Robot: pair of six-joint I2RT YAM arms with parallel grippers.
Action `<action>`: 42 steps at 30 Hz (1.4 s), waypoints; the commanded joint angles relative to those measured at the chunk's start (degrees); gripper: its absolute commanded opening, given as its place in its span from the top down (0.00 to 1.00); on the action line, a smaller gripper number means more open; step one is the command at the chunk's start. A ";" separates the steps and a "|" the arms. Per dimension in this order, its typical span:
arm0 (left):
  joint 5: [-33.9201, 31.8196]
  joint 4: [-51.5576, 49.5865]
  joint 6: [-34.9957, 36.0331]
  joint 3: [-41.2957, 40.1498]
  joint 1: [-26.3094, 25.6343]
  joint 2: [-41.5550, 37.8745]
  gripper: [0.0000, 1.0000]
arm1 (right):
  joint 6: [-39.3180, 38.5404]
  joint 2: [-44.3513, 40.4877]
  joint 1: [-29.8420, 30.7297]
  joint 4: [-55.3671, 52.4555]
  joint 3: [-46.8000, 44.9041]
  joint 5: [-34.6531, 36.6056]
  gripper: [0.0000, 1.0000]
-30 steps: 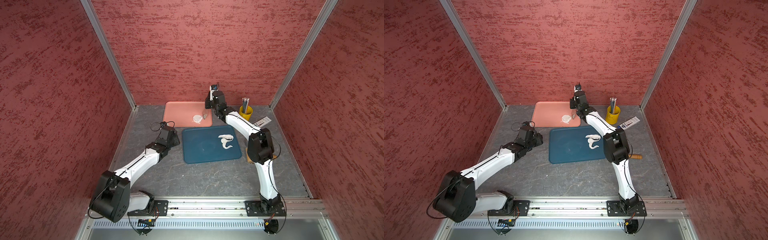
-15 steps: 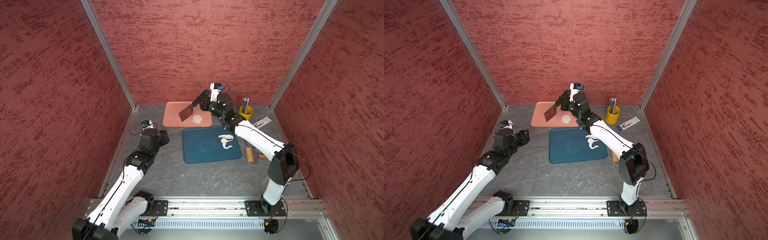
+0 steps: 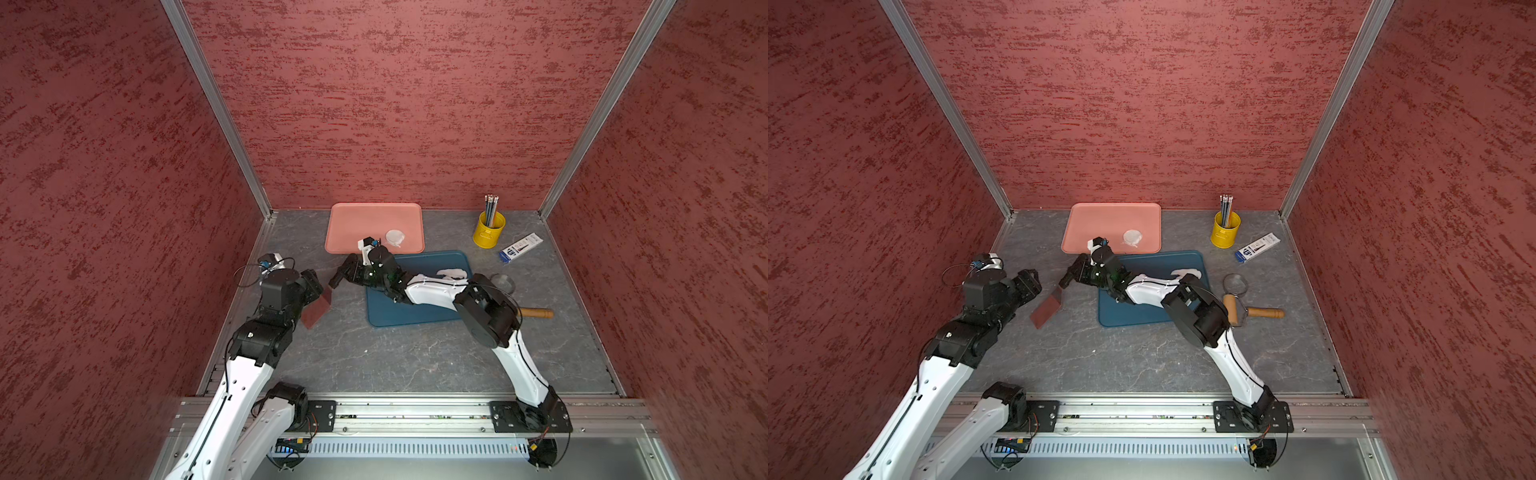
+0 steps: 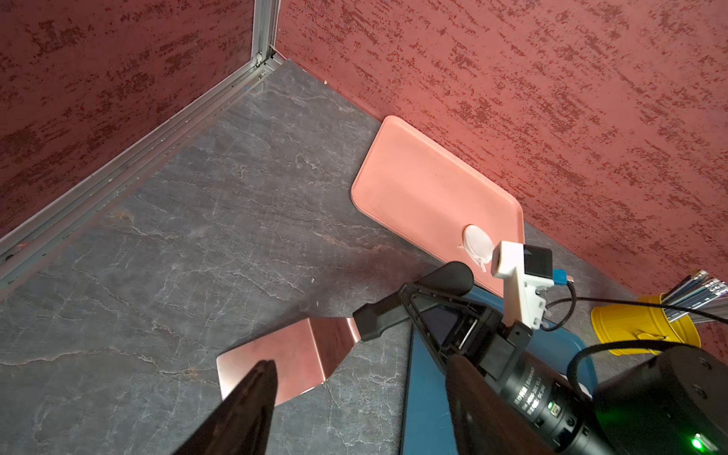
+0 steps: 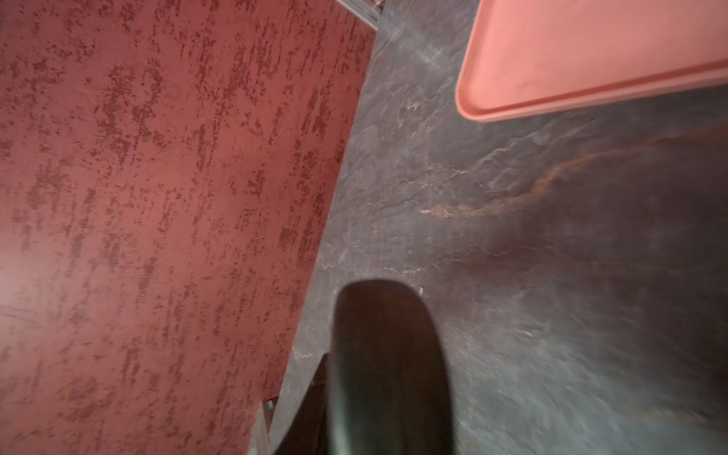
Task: Roll out the dumpling wrappers from the dough
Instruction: Place the spatula at the center of the board, then reset both arms
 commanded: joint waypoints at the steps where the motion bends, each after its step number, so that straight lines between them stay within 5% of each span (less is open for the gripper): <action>1: -0.87 3.40 -0.29 -1.42 0.64 0.37 0.26 | -2.53 3.52 0.18 -2.61 6.04 -0.42 0.98; 4: -0.85 6.34 -0.58 -2.87 0.74 1.86 0.25 | -4.89 6.91 0.18 -7.06 9.40 -0.09 0.80; 8: -3.30 9.20 -0.09 -4.33 0.99 3.69 0.23 | -8.24 5.76 -0.04 -10.58 8.61 3.40 0.39; 13: -5.79 12.91 1.32 -5.69 2.46 5.38 0.13 | -13.41 1.95 -1.33 -20.11 9.23 11.88 0.02; 16: -8.53 15.89 3.20 -6.46 3.38 6.46 0.01 | -16.48 -2.58 -2.73 -25.03 7.94 16.31 0.02; 21: -12.22 28.46 12.03 -11.29 5.50 10.99 0.00 | -24.60 -19.59 -4.88 -24.74 -4.72 22.85 0.02; 26: -9.38 47.79 25.19 -14.76 6.29 22.01 0.00 | -34.23 -38.77 -9.97 -34.67 -19.55 47.18 0.02; 30: -2.89 64.38 30.94 -17.81 7.40 29.69 0.00 | -45.07 -49.29 -17.96 -25.47 -39.05 65.22 0.02; 33: 2.07 67.12 32.44 -17.69 8.53 32.31 0.00 | -47.80 -54.14 -26.41 -14.25 -51.96 63.12 0.02; 38: 6.54 70.32 33.18 -19.72 10.21 33.42 0.00 | -50.67 -55.97 -36.47 -0.96 -58.90 55.78 0.02; 42: 9.85 86.44 32.42 -28.04 11.67 36.90 0.00 | -49.98 -54.19 -43.65 6.92 -64.18 48.58 0.02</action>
